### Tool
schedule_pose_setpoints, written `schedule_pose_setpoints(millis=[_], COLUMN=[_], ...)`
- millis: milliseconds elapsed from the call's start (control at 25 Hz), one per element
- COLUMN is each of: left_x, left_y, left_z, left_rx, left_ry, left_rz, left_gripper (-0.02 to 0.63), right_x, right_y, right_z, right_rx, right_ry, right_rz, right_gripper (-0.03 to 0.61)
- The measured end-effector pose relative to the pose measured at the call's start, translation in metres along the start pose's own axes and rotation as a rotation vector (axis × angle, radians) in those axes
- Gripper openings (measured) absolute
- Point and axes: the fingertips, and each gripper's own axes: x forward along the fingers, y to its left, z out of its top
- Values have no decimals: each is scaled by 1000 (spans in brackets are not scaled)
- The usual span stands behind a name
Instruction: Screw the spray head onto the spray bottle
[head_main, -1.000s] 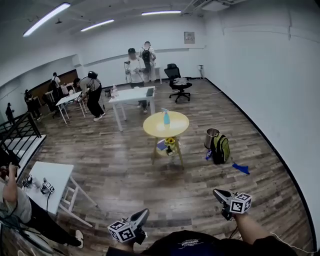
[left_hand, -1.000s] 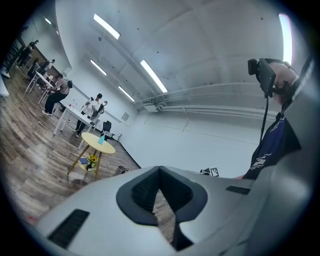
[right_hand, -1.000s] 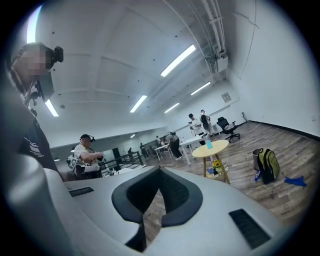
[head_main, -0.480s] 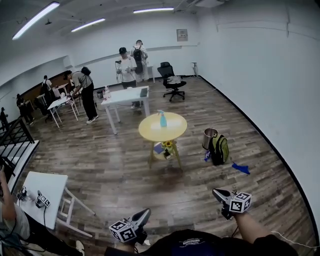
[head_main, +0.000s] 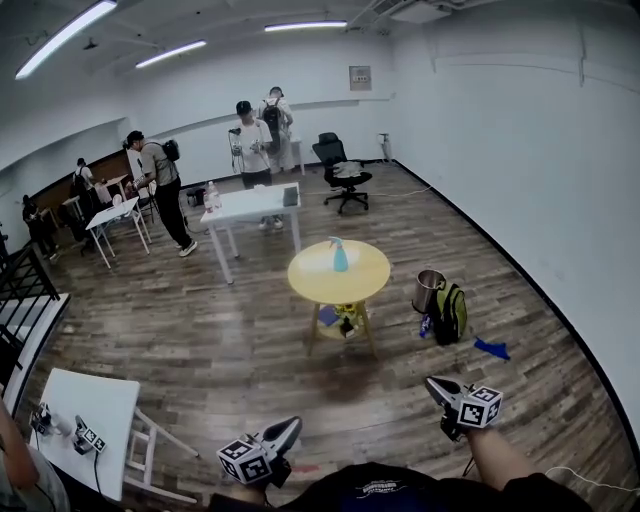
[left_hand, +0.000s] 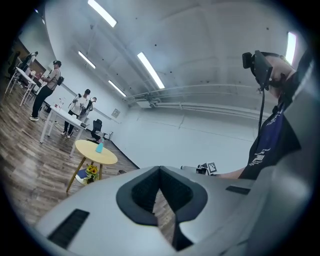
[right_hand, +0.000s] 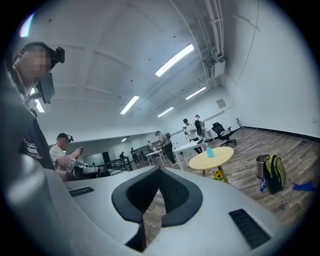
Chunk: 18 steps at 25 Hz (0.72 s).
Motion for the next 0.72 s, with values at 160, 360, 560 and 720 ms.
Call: schedule_pose_setpoints(millis=[160,360,560,720], left_x=[1,31,91,153], left_y=[42,78,96,108], left_z=[9,12,28,38], left_rx=[-27,-50,-30,-38], left_ry=[-2,12,6,-28], left_rz=[18,33,53,91], left_gripper=[12,12,12,12], right_x=[42,72,98,114], right_y=[-9,-46,-110,-174], right_z=[-1,3,27,54], right_rx=[1,25,29,24], right_ry=[18,22,26,39], right_rz=[5,-4,21,50], right_gripper=[20,20,20,20])
